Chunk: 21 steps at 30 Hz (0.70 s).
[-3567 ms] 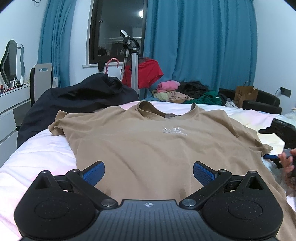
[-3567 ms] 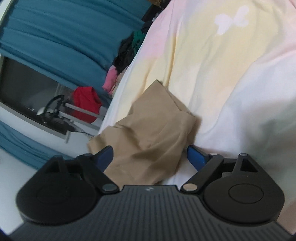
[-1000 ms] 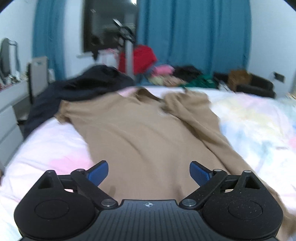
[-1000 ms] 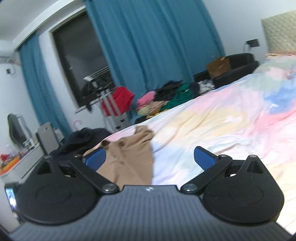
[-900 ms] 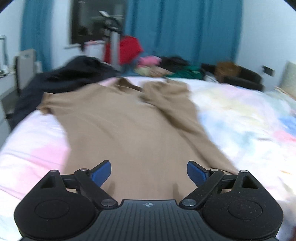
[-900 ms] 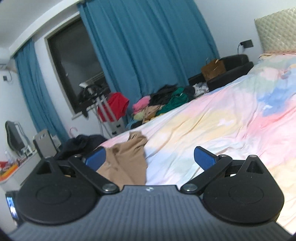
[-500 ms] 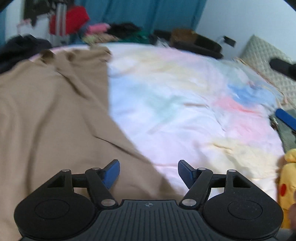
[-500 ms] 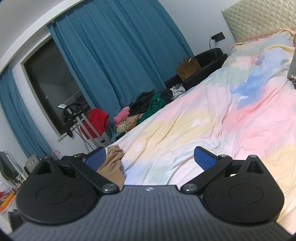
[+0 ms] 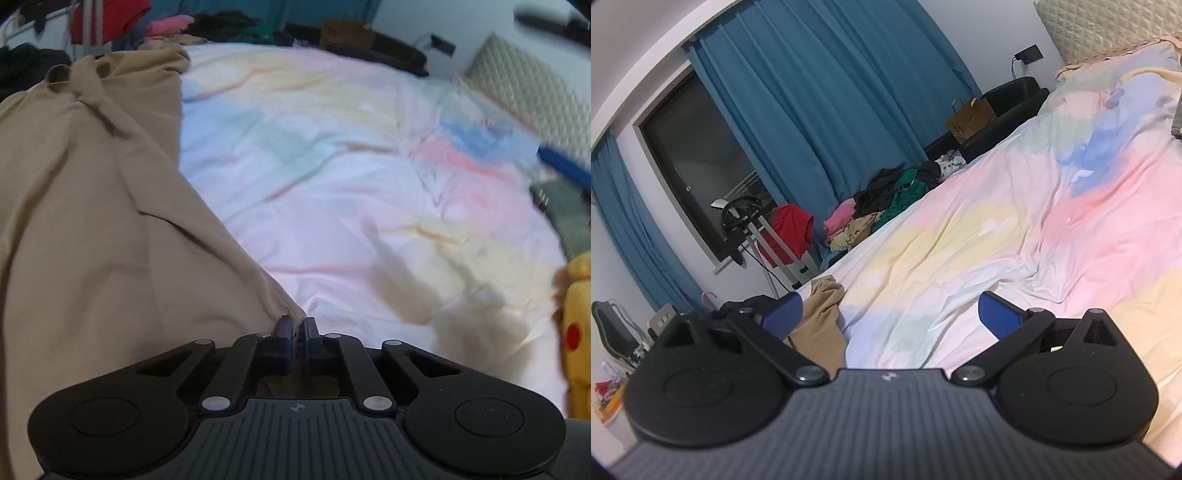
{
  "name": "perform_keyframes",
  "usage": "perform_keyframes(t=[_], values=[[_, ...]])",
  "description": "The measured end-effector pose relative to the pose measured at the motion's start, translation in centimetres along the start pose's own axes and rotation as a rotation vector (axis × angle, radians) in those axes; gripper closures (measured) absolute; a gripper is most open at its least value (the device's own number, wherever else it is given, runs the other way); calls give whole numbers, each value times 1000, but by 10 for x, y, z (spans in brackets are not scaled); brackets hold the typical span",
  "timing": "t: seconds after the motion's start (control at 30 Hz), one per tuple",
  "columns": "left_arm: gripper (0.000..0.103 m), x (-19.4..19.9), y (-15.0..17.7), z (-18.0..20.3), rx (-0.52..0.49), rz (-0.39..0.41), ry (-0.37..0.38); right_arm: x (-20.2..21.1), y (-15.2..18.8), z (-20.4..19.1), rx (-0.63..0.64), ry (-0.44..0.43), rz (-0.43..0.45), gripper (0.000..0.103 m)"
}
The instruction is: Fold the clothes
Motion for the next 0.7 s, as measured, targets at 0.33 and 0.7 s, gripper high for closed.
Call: perform_keyframes(t=[0.33, 0.7], values=[[97, 95, 13, -84, 207, 59, 97, -6, 10, -23, 99, 6, -42, 0], [79, 85, 49, -172, 411, 7, 111, -14, 33, -54, 252, 24, -109, 0]])
Point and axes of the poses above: each gripper's, at about its wrist camera, not at the fingertips, and x roughly against the way its jaws point, z to its right, y to its underside, the point moved 5 cm from there along -x, roughly the way its jaws point, and after that the axes turned 1 degree about -z, right-handed, at the moved point
